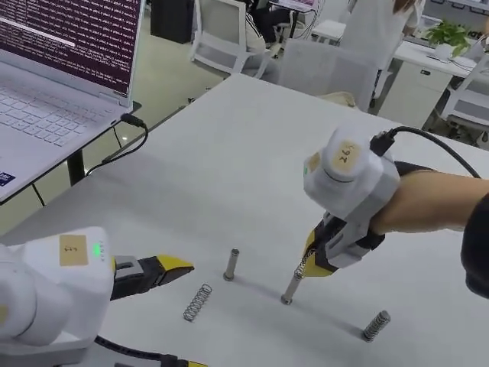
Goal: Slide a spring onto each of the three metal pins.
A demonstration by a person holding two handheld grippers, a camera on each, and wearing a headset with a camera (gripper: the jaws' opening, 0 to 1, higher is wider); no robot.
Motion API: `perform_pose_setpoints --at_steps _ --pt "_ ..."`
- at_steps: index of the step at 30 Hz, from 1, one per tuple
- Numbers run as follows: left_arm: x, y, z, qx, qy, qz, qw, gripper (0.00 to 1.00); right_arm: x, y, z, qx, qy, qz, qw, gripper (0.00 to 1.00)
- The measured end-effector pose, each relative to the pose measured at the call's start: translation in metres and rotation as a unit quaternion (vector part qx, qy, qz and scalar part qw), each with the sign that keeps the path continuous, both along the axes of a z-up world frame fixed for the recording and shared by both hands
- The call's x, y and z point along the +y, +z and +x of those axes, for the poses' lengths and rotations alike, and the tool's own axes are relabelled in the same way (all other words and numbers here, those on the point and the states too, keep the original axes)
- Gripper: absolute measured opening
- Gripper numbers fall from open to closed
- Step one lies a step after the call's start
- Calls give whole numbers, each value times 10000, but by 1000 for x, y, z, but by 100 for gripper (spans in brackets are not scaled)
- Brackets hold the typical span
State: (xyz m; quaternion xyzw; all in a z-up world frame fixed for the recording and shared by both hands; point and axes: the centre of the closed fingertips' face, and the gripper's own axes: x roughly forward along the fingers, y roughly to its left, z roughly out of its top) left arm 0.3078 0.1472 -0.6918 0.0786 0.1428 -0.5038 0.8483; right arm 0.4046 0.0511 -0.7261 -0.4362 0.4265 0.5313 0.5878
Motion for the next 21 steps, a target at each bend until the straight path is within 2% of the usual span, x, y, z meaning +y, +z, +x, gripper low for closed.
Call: perform_pose_setpoints --at_steps 12,21 --pt "3 -4 0 56 -27 11 10000 68 1 -16 0 130 -59 -65 9999 8" --pt "5 -4 3 58 -3 25 10000 68 -2 -31 1 145 -103 -246 9995 8"
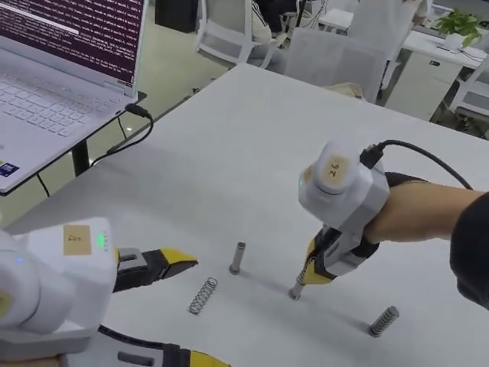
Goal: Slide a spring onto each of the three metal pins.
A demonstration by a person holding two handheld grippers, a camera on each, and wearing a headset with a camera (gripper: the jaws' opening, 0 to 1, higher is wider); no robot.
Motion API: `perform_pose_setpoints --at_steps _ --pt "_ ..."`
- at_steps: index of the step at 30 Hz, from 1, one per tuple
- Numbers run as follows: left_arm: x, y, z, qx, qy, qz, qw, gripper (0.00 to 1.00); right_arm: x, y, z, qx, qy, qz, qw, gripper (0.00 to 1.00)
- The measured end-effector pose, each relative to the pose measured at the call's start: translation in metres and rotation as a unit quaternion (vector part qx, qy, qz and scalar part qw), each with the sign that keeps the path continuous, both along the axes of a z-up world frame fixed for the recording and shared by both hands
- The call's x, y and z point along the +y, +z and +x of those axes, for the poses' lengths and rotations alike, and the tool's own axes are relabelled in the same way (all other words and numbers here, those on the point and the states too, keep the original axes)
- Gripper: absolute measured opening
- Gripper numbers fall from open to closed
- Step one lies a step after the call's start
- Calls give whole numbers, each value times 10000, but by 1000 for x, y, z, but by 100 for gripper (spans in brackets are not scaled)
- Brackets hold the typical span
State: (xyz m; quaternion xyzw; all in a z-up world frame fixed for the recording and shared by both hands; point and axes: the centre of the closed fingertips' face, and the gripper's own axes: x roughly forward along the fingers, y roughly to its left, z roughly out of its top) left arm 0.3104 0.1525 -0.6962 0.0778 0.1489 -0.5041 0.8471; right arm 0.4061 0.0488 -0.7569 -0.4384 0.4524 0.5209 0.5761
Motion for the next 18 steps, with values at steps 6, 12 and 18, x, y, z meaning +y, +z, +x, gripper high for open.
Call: perform_pose_setpoints --at_steps 6,12,18 --pt "2 -1 0 21 32 8 10000 68 -6 -10 3 -69 55 -213 9997 8" --pt "4 -2 1 31 50 29 10000 67 -11 -21 0 26 4 -261 9997 8" --pt "5 -3 2 49 62 39 10000 66 -11 -25 0 56 -37 -254 9997 9"
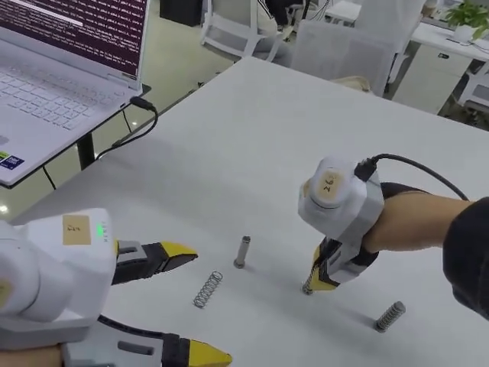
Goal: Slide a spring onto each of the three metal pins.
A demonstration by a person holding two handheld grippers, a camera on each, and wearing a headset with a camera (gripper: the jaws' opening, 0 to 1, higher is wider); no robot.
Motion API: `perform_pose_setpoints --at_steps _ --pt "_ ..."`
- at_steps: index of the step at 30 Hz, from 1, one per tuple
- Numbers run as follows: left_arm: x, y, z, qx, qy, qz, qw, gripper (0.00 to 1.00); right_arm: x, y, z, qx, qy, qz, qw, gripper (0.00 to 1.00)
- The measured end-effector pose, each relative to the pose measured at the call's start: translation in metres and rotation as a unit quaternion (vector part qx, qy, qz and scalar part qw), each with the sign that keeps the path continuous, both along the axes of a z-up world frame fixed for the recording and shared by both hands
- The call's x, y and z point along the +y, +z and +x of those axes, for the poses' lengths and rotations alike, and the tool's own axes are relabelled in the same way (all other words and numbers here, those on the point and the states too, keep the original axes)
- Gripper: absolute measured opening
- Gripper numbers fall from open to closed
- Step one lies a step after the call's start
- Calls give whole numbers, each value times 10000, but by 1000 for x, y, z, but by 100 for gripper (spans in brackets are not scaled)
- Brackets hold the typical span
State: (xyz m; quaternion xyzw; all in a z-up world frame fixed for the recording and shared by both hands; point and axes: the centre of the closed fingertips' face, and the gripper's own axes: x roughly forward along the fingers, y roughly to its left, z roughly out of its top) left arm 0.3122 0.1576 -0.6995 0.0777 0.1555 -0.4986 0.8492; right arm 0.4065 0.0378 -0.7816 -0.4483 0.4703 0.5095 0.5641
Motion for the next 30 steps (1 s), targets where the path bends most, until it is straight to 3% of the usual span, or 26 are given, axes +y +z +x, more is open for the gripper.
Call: perform_pose_setpoints --at_steps 12,17,21,30 --pt "2 -1 -1 62 8 26 10000 65 1 -3 -2 -30 -19 28 10000 9" --pt "3 0 -3 62 3 30 10000 64 1 -2 -3 -29 -122 131 9998 14" --pt "4 -1 -3 61 4 44 10000 64 1 3 -4 -13 -237 253 9994 18" --pt "8 -6 2 94 85 62 9999 62 -9 18 -4 -224 -428 467 9977 25"
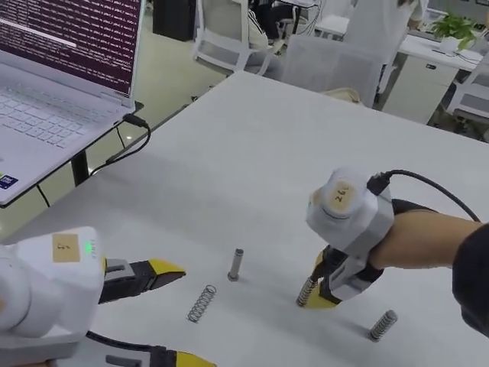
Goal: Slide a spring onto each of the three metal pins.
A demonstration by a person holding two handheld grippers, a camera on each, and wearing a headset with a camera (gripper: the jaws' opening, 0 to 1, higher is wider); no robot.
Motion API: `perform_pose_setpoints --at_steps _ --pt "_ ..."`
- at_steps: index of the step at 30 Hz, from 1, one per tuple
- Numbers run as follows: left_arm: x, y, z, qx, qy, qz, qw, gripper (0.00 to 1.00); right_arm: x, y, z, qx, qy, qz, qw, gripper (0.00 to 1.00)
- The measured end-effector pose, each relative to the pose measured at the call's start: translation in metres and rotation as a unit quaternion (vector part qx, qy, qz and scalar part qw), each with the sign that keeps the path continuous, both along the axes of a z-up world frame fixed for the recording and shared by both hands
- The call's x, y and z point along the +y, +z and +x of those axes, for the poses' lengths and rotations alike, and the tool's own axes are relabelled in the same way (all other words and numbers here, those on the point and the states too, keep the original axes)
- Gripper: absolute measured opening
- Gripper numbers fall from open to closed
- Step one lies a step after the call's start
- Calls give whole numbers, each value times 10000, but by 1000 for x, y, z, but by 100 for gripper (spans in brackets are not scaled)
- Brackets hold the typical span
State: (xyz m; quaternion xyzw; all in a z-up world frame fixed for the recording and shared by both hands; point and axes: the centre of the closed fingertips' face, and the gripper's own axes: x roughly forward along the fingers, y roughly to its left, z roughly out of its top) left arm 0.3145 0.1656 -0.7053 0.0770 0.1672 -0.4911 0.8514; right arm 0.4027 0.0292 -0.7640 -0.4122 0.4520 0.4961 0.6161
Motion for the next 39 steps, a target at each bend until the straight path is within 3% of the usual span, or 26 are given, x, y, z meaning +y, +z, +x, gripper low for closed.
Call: perform_pose_setpoints --at_steps 12,24,30,33,39 --pt "4 -11 7 132 81 4 9999 59 -3 30 -4 -400 -303 519 9974 27" --pt "0 -17 12 185 40 59 9998 58 -11 62 -15 -723 -598 974 9908 27" --pt "2 -20 15 214 61 94 9997 57 -12 75 -21 -918 -783 1270 9845 27" --pt "3 -22 17 227 76 125 9996 57 -11 80 -27 -880 -959 1546 9794 26" --pt "4 -28 20 289 95 163 9994 55 -17 85 -37 -937 -1203 1797 9718 26"
